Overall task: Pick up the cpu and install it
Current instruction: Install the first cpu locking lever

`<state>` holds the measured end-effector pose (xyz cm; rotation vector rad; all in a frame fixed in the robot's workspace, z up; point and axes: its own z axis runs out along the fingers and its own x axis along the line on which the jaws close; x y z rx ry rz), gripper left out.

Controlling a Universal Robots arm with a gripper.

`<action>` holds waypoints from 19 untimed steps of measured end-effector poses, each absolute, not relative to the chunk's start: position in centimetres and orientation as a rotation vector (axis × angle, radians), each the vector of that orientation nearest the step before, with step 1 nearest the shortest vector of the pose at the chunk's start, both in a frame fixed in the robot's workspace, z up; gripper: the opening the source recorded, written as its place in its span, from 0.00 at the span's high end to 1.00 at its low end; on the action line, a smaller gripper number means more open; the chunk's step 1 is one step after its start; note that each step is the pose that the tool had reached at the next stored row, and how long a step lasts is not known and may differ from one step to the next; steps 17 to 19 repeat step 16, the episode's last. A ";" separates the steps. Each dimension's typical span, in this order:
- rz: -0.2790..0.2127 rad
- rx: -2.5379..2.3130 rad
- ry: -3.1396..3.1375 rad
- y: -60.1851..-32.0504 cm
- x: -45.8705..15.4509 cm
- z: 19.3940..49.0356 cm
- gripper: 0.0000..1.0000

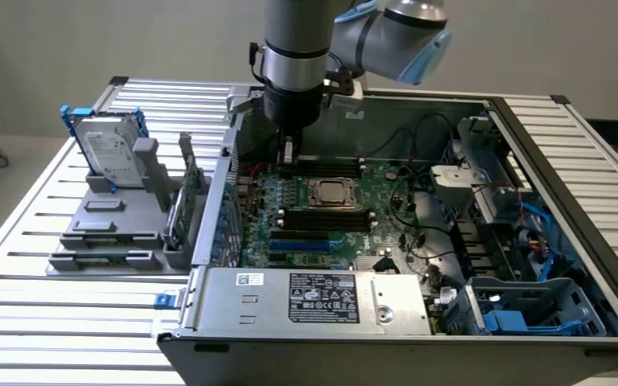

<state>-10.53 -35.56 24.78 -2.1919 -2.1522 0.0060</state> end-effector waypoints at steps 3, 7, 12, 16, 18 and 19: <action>0.008 -2.188 -2.158 -35.3 -10.5 24.8 0.89; 0.008 -2.188 -2.158 -35.2 -10.5 24.8 0.89; 0.008 -2.188 -2.158 -35.2 -10.5 24.8 0.89; 0.008 -2.188 -2.158 -35.2 -10.5 24.9 0.89; 0.008 -2.188 -2.158 -35.2 -10.5 24.9 0.89; 0.008 -2.188 -2.158 -35.2 -10.5 24.9 0.89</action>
